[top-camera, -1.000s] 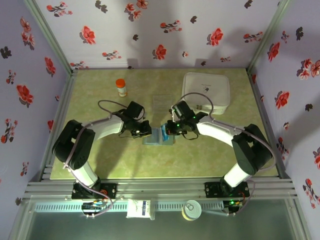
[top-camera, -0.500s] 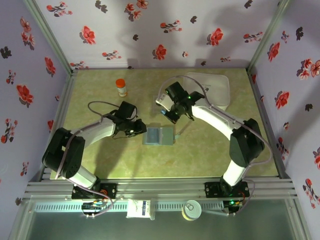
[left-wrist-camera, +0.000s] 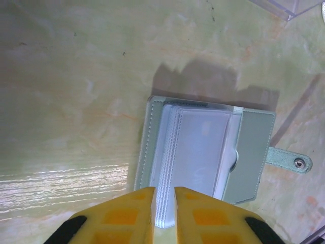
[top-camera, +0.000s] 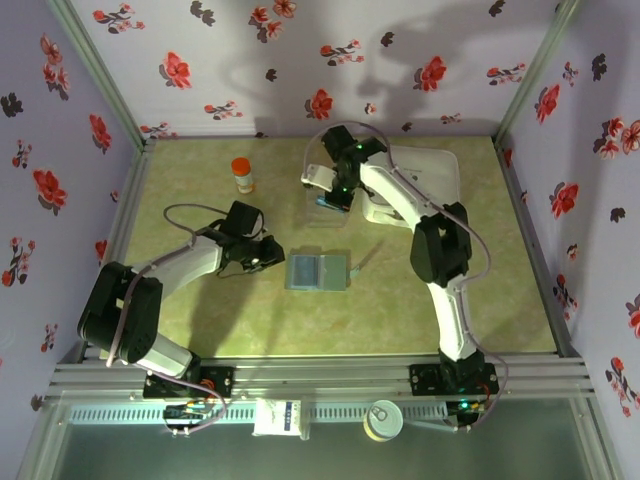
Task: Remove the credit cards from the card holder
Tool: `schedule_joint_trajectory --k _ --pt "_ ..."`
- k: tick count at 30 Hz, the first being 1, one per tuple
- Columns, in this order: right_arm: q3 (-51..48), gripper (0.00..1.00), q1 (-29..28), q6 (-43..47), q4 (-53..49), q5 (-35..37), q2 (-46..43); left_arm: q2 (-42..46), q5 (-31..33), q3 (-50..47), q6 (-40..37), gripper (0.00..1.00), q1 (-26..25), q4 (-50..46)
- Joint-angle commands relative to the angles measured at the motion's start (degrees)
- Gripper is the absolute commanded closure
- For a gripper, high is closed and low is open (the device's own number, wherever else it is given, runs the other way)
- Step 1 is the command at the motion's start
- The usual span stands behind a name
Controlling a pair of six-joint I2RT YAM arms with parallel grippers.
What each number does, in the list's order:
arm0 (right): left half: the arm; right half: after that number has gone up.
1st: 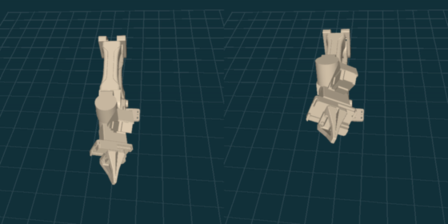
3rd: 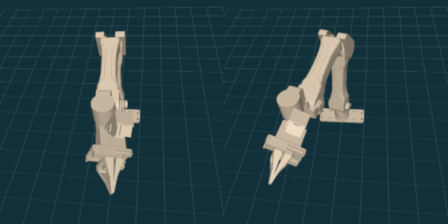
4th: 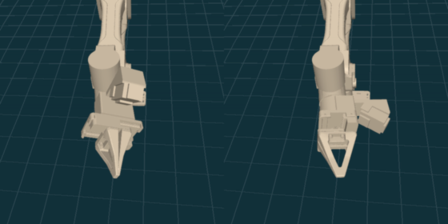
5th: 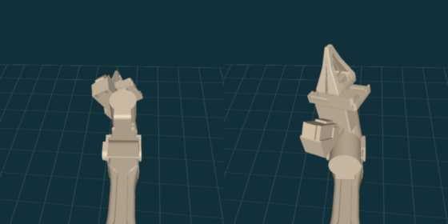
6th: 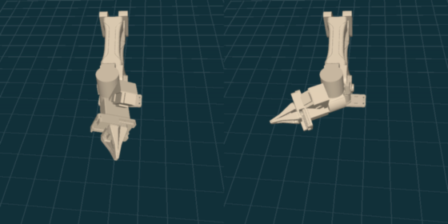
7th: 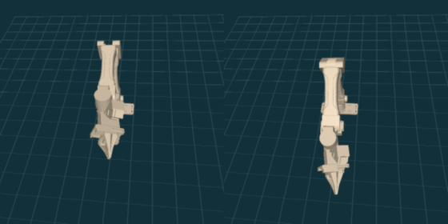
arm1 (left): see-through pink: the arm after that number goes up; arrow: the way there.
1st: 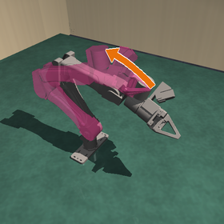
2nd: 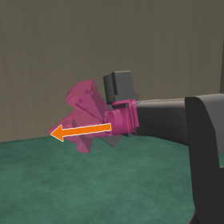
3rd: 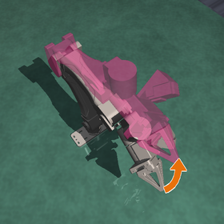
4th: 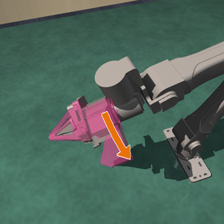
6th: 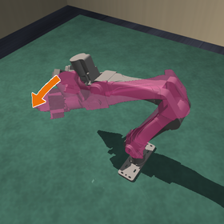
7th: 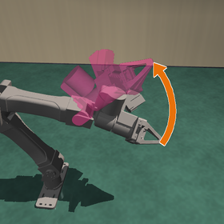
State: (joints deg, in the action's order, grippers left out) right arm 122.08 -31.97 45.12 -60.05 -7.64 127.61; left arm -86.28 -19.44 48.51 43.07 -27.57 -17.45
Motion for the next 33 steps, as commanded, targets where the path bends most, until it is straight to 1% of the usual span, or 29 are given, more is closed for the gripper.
schedule_joint_trajectory --k 1,4,8,15,25,30,33 --pt "8.4 1.0 0.6 4.1 -7.9 -3.2 5.2 0.4 0.5 -0.2 -1.5 0.84 0.9 -2.1" --pt "14.2 1.0 0.7 5.4 -11.0 -4.6 9.6 -0.5 0.0 -0.1 -1.8 0.85 1.3 -2.0" --pt "17.9 1.0 0.7 6.8 -12.7 -6.0 12.8 -2.1 -0.8 0.4 -2.3 0.85 2.0 -1.8" --pt "18.4 1.0 0.4 8.0 -14.2 -9.4 14.9 -3.6 -1.5 1.2 -3.2 0.85 2.8 -1.9" --pt "18.7 1.0 -1.6 10.1 -13.4 -11.4 16.9 -3.0 -1.7 -0.8 -2.1 0.85 2.8 -0.6" --pt "18.7 1.0 -3.1 12.1 -13.3 -11.8 17.5 -3.3 -1.8 -0.7 -1.9 0.85 2.8 -0.5" --pt "18.7 1.0 -3.6 12.2 -13.3 -10.5 17.8 -4.0 -2.0 0.4 -2.5 0.85 2.8 -1.2"
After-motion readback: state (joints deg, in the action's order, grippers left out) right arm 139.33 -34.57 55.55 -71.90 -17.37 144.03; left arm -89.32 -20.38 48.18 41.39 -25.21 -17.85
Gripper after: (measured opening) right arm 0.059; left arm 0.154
